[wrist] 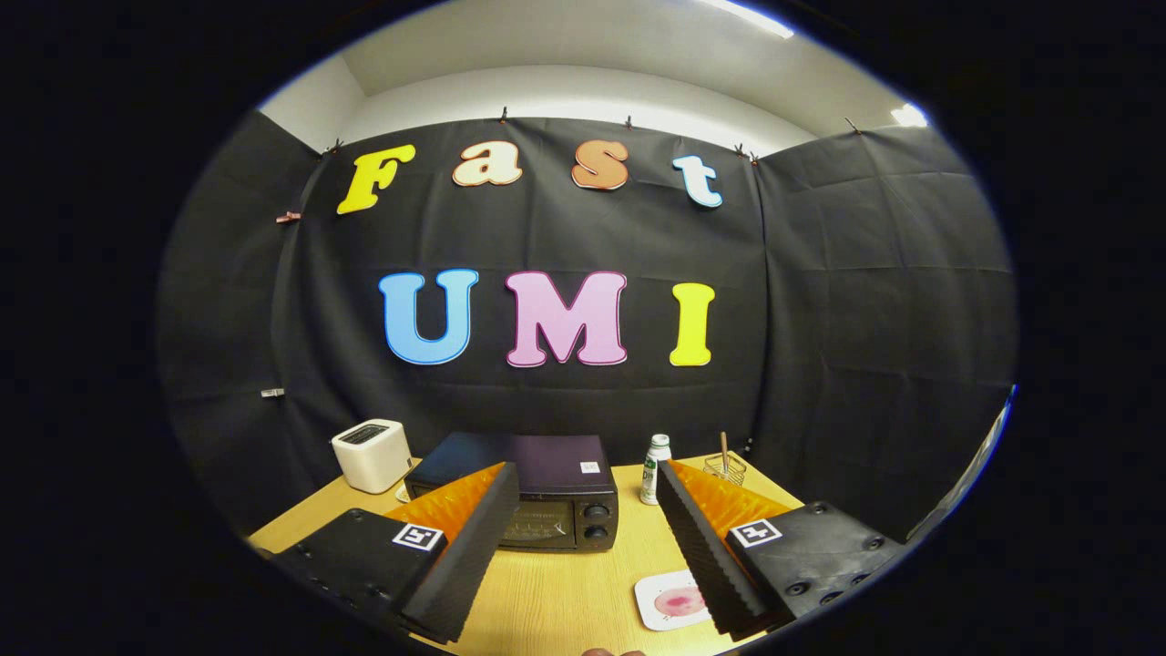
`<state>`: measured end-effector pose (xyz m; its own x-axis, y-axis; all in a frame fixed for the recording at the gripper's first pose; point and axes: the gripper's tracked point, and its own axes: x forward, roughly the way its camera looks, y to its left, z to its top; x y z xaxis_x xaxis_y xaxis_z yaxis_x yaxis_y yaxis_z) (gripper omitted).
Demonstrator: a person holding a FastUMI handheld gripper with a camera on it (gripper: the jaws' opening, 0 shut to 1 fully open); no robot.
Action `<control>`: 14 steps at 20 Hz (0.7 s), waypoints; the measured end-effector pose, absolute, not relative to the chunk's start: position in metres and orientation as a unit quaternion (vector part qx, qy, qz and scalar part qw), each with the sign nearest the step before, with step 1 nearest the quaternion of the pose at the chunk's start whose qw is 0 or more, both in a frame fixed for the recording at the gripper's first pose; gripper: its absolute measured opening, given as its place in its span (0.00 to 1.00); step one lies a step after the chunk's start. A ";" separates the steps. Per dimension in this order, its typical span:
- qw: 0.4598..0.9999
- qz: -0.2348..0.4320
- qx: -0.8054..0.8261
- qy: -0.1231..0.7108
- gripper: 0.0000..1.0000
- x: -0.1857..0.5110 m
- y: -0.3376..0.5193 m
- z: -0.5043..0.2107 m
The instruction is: Open the toaster oven, put the food inside, and close the toaster oven door.
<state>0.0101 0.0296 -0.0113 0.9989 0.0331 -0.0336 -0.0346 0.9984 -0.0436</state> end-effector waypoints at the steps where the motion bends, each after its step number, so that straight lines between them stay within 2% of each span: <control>1: 0.999 0.017 -0.022 0.021 0.98 0.012 0.032 -0.013; 6: 1.000 0.011 -0.020 0.017 0.98 0.017 0.037 -0.012; 14: 0.998 0.026 -0.002 0.063 0.98 0.039 0.068 -0.043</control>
<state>0.0387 0.0684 -0.0433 0.9908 0.0522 -0.1251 -0.0527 0.9986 -0.0003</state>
